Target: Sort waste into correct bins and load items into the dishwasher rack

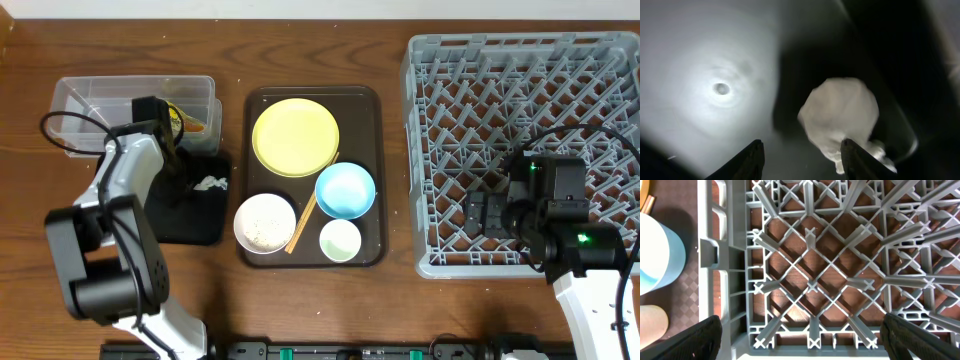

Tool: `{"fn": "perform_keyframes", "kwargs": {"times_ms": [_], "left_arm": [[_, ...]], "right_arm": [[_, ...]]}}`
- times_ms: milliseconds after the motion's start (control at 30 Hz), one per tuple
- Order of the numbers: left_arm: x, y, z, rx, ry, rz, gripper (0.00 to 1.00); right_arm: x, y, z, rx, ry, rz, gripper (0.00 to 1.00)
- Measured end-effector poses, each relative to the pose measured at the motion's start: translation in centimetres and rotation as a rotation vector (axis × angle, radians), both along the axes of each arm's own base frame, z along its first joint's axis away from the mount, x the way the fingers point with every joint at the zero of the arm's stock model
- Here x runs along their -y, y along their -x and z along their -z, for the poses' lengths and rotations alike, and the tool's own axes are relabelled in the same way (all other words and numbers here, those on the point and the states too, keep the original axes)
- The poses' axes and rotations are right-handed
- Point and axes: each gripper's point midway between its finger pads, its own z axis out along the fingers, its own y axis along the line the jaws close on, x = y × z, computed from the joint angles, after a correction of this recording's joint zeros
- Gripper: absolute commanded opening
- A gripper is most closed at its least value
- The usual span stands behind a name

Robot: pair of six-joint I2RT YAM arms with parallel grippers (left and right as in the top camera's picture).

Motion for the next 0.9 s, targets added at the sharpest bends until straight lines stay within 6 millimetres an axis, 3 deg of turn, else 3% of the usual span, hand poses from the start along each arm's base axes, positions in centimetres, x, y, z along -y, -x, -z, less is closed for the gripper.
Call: {"fn": "perform_keyframes", "kwargs": {"times_ms": [300,700,767,900], "left_arm": [[0.9,0.0,1.0,-0.014,0.052,0.005,0.06],[1.1,0.8,0.1,-0.030,0.058,0.041,0.06],[1.1,0.9,-1.4,0.001,0.051,0.054,0.06],[1.0,0.0,-6.3,0.153,0.013,0.077,0.06]], "right_arm": [[0.0,0.0,0.0,-0.001,0.000,0.000,0.99],[0.0,0.0,0.0,0.000,0.000,0.000,0.99],[0.0,0.0,0.0,0.000,0.000,0.000,0.99],[0.0,0.0,0.0,0.000,0.000,0.000,0.99]]}}
